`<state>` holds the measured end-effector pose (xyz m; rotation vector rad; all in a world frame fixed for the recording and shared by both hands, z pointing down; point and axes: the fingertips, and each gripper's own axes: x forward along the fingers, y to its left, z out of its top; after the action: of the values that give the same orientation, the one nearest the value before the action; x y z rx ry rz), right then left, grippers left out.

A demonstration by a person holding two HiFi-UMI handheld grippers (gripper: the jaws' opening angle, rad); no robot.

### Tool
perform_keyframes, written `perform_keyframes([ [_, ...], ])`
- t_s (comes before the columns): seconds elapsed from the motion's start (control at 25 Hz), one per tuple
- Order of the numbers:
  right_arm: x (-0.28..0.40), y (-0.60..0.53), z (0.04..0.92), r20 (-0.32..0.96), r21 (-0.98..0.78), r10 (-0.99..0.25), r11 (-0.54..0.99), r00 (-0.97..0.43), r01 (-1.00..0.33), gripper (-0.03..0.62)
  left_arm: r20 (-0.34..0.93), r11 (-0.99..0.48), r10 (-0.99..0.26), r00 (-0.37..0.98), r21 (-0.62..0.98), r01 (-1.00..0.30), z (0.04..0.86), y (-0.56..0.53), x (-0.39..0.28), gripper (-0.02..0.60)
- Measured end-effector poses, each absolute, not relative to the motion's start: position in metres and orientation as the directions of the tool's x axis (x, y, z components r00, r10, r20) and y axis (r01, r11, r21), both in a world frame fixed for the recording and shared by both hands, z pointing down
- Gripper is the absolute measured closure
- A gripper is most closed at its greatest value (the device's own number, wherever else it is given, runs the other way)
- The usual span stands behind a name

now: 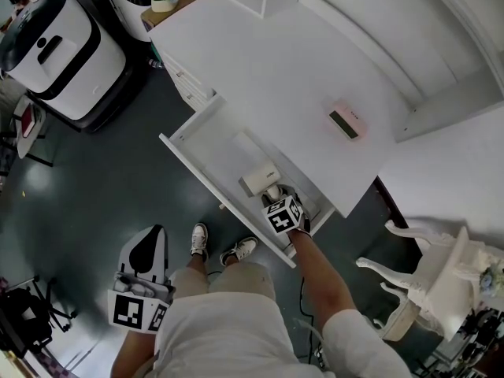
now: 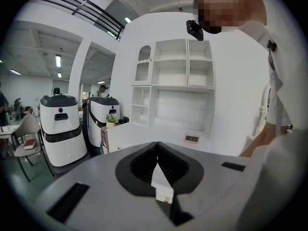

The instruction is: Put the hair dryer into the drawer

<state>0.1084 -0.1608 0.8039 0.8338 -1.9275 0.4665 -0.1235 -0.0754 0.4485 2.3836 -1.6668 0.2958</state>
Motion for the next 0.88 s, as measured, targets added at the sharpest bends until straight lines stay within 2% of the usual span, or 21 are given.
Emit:
perform_keyframes([
  [0.88, 0.101, -0.161, 0.826, 0.938, -0.033, -0.206, 0.747, -0.278, -0.664, 0.382, 0.283, -0.283, -0.913, 0.293, 0.078, -0.956, 0.448, -0.065, -0.135, 0.565],
])
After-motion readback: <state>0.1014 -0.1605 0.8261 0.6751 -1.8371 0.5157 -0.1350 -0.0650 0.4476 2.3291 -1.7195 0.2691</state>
